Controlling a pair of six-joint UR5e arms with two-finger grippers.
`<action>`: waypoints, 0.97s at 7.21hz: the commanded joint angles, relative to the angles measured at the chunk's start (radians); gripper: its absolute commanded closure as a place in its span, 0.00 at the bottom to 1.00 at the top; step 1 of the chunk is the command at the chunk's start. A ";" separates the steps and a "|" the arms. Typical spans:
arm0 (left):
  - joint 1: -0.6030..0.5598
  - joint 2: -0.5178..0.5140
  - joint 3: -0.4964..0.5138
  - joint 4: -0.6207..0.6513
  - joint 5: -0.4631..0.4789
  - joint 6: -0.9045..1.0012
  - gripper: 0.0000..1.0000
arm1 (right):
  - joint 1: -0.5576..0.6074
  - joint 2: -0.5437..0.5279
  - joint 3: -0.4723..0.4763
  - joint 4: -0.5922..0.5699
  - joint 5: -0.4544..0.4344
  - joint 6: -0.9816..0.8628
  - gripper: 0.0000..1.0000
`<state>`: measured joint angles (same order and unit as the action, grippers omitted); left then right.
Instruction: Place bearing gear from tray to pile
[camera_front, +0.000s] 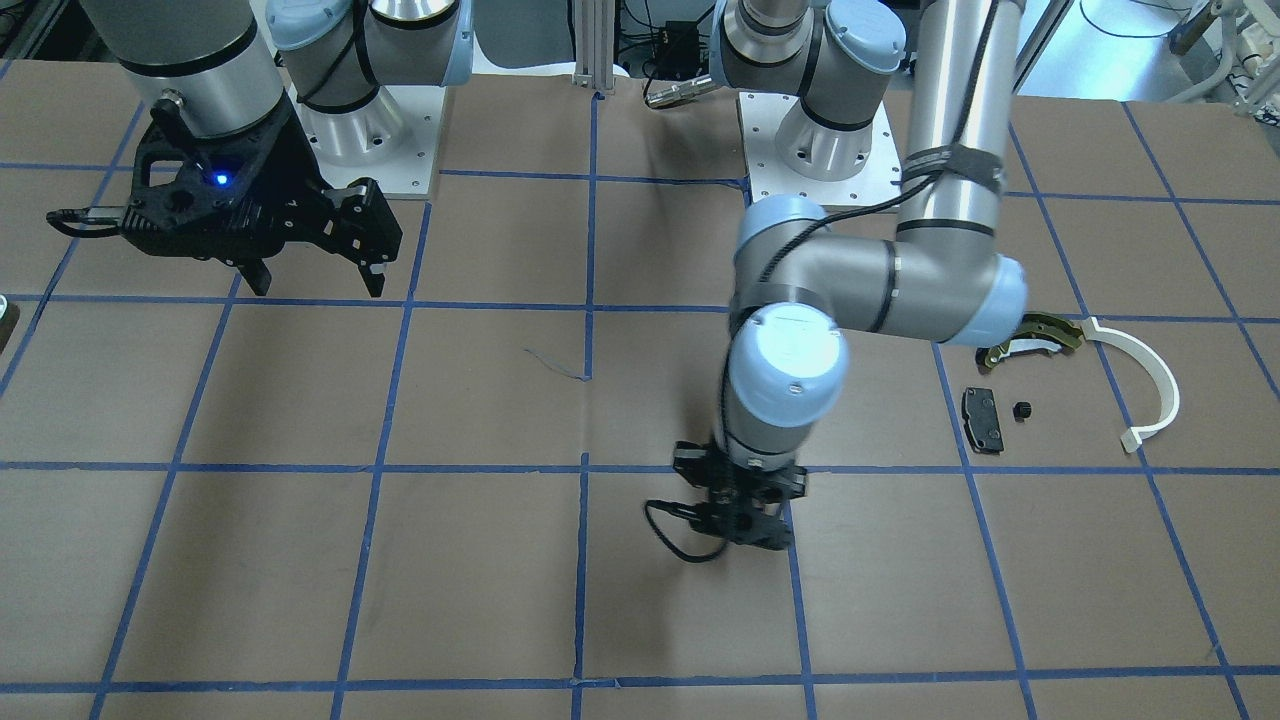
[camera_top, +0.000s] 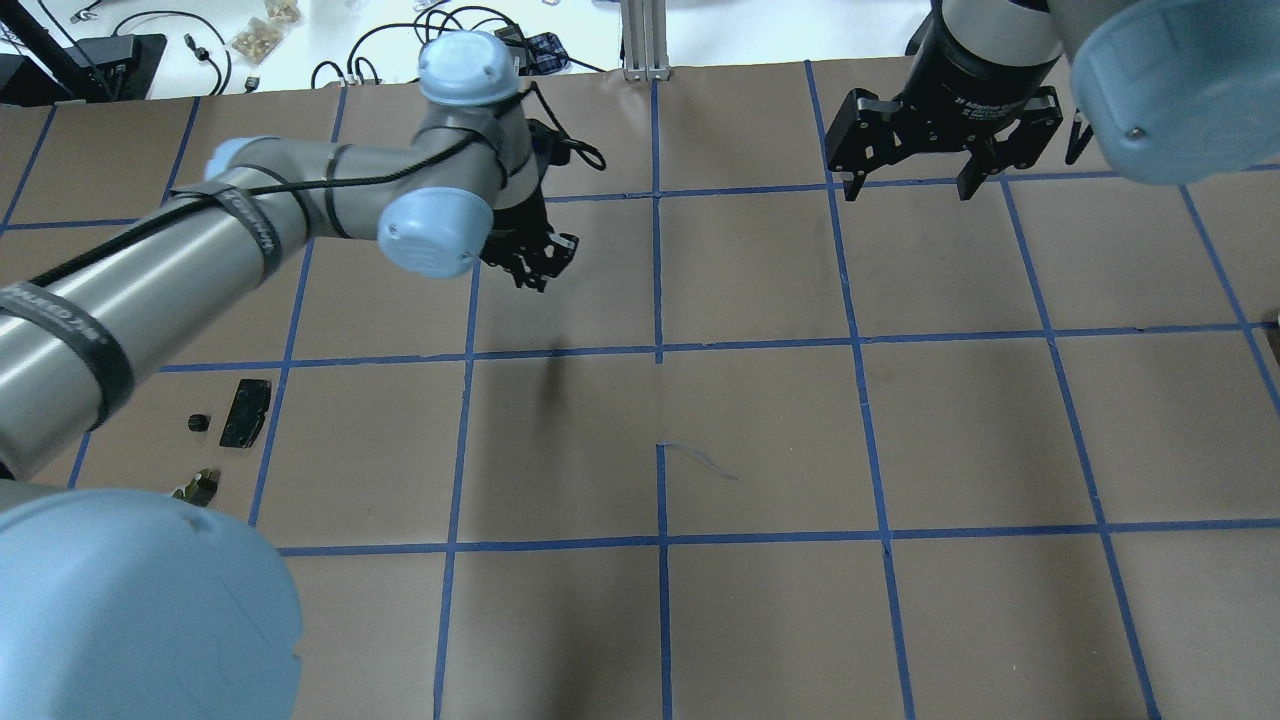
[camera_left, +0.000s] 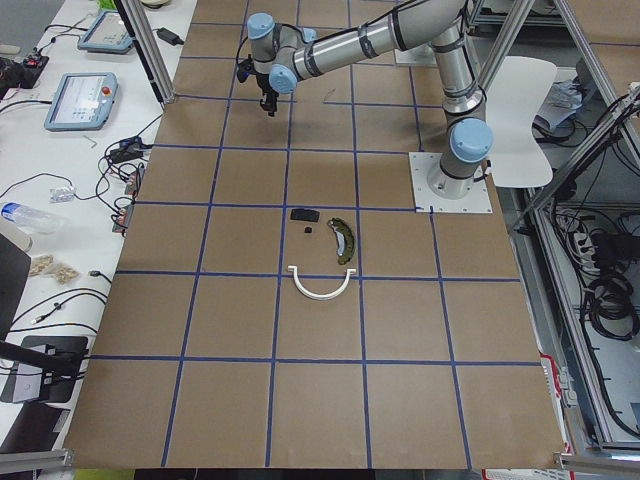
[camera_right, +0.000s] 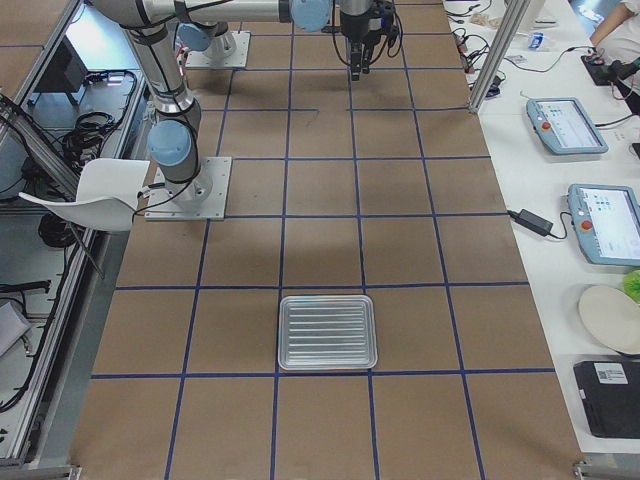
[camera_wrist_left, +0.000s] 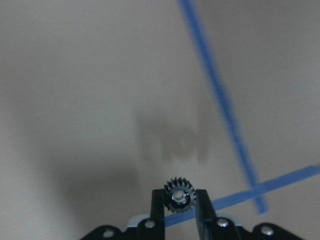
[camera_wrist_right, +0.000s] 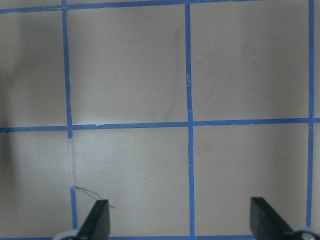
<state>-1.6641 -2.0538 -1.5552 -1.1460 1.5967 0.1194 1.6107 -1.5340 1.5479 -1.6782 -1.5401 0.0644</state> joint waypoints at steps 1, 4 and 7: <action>0.256 0.041 0.047 -0.139 0.028 0.180 1.00 | 0.000 0.000 0.000 0.002 -0.012 0.000 0.00; 0.566 0.052 0.014 -0.142 0.085 0.489 1.00 | 0.000 -0.002 -0.005 0.050 -0.023 0.002 0.00; 0.733 0.037 -0.067 -0.081 0.078 0.668 1.00 | 0.002 -0.002 -0.002 0.049 -0.012 0.000 0.00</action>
<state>-0.9806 -2.0138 -1.5874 -1.2493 1.6765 0.7420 1.6114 -1.5355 1.5447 -1.6273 -1.5595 0.0650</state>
